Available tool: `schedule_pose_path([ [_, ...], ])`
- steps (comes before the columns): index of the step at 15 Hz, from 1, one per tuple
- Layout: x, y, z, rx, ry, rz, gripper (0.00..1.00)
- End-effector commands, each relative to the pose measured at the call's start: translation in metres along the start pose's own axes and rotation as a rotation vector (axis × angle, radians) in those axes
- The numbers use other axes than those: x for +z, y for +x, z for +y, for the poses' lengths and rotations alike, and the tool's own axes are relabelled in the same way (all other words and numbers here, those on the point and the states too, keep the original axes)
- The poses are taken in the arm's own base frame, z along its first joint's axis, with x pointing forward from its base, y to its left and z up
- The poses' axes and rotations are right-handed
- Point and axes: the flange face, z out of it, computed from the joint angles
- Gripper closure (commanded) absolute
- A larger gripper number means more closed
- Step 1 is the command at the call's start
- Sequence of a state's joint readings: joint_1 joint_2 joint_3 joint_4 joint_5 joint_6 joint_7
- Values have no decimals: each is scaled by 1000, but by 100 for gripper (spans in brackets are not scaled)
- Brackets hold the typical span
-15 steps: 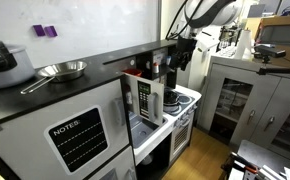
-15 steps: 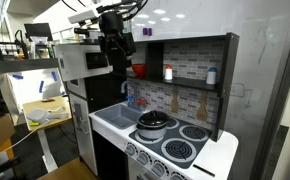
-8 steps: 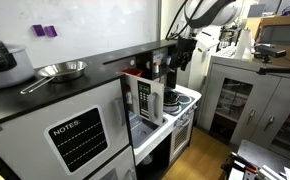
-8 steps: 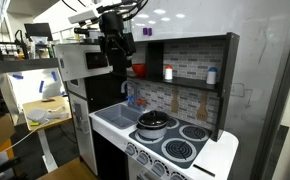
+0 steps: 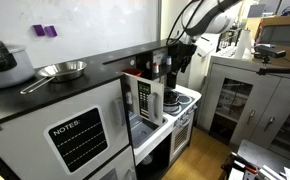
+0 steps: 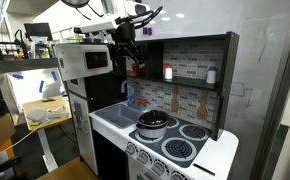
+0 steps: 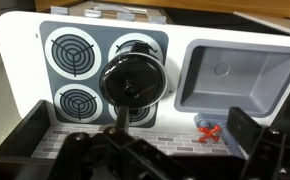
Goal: Put the pots lid on the stove
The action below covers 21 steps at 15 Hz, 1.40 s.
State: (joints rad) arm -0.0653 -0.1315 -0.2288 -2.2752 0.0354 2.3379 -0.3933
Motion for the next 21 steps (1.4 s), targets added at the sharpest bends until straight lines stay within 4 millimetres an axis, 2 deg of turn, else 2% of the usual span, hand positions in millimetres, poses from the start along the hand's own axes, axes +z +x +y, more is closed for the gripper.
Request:
schedule_pose_path([
  [1,15,17,11,-26,15,33,0],
  [6,40,27,19,-37,42,39,0],
  [14,79,21,45,-25,22,15,0],
  [21,111,25,49,-16,2,20,0],
])
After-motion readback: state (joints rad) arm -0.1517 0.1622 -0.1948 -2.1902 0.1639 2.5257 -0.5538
